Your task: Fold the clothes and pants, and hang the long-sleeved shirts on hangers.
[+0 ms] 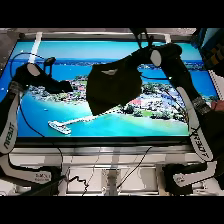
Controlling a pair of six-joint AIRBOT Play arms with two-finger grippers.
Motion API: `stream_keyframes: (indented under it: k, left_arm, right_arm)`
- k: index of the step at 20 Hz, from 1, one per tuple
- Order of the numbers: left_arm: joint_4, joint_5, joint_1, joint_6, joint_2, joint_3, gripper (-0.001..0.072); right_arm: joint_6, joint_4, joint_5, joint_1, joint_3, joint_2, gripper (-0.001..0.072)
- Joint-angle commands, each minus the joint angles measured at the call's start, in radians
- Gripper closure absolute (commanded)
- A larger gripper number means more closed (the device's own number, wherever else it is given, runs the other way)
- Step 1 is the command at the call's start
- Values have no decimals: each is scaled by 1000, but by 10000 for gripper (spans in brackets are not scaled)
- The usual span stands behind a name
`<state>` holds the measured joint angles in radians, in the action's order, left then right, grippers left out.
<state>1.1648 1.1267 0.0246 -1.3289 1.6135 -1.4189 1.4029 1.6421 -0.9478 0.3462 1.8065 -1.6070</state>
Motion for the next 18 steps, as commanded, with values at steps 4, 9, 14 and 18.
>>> stream_keyframes:
  k: [4, 9, 14, 18]
  left_arm:
    - [-471, 22, -24, 247, 154, 0, 28]
    - [-471, 142, -84, 283, 162, 0, 53]
    - [-551, 170, -87, 283, 162, 0, 53]
    - [-640, 153, -143, 283, 164, 0, 49]
  right_arm:
    - [20, -137, -118, -146, -20, -9, 673]
    - [127, -138, -185, -310, -23, -69, 673]
    - [333, -163, -234, -533, -23, -78, 673]
    - [358, -224, -304, -627, -23, -79, 673]
